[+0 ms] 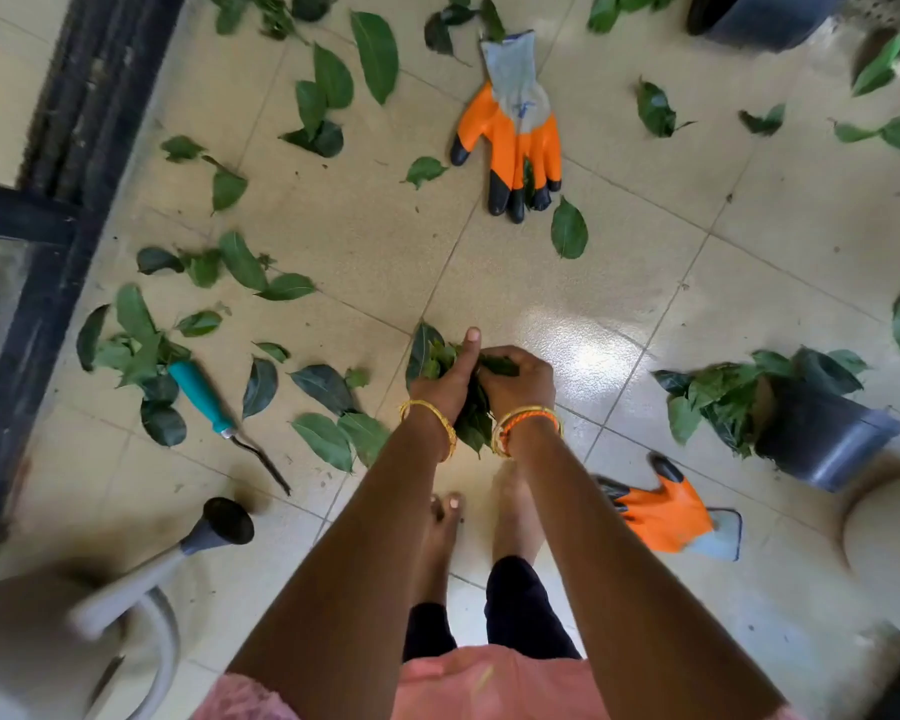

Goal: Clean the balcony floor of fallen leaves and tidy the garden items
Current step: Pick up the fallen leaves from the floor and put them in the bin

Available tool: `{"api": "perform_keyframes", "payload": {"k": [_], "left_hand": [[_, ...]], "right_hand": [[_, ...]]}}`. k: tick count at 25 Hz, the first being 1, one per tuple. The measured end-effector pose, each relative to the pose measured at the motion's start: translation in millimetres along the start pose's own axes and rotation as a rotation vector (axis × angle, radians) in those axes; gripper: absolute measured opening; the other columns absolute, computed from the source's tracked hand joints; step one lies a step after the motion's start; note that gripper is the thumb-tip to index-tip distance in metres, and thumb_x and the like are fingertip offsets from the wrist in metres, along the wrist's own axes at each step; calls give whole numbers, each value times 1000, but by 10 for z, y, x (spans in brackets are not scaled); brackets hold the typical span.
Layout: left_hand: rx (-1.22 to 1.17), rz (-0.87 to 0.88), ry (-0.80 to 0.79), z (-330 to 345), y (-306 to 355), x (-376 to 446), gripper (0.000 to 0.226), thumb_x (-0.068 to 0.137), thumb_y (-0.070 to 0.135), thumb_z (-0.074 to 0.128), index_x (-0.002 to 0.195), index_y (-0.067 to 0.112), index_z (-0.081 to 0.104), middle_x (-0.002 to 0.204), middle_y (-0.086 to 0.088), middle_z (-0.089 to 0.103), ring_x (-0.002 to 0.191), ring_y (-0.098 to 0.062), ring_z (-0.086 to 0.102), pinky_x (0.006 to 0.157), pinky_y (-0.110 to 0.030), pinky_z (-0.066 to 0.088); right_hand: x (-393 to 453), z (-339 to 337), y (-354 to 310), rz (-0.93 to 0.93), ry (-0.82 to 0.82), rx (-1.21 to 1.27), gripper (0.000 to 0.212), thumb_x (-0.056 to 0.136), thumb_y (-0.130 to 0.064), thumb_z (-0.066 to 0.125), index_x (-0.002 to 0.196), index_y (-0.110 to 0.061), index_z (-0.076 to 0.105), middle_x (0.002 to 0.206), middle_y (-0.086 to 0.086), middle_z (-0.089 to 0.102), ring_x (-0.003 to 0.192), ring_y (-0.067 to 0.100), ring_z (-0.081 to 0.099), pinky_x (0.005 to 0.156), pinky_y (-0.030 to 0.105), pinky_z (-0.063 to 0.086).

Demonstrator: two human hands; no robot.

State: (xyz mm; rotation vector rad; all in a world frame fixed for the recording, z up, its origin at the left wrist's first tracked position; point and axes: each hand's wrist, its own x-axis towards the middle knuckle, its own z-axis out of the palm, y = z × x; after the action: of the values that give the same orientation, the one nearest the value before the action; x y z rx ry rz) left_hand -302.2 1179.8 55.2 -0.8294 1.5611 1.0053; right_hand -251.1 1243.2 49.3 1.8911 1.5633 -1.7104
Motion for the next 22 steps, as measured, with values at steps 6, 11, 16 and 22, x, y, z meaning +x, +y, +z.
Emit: {"api": "perform_keyframes", "payload": {"k": [6, 11, 16, 22], "left_hand": [[-169, -112, 51, -386, -408, 15, 92, 41, 49, 89, 115, 3, 61, 102, -17, 70, 90, -31, 69, 85, -47, 56], [-256, -100, 33, -685, -578, 215, 99, 28, 29, 92, 117, -3, 60, 106, -22, 68, 96, -34, 68, 87, -52, 54], [-230, -118, 167, -994, -436, 266, 38, 72, 6, 77, 104, -3, 59, 96, -20, 66, 90, -34, 65, 85, -51, 54], [-277, -55, 240, -1249, -319, 736, 42, 73, 9, 76, 109, 0, 57, 97, -22, 65, 88, -36, 65, 83, -51, 55]], "right_hand": [[-418, 61, 73, 114, -274, -24, 44, 81, -1, 52, 119, -21, 44, 87, 9, 61, 75, 19, 58, 60, 28, 49], [-292, 272, 257, 42, -73, -141, 9, 83, -17, 56, 79, -14, 63, 77, 8, 66, 75, 25, 64, 75, 45, 56], [84, 418, 458, 26, -14, -445, 43, 80, -38, 68, 110, -10, 55, 107, 10, 58, 103, 29, 56, 87, 35, 48], [416, 1002, 597, -208, 58, -717, 82, 72, -47, 74, 131, -10, 30, 127, 15, 36, 117, 34, 41, 87, 44, 48]]}}
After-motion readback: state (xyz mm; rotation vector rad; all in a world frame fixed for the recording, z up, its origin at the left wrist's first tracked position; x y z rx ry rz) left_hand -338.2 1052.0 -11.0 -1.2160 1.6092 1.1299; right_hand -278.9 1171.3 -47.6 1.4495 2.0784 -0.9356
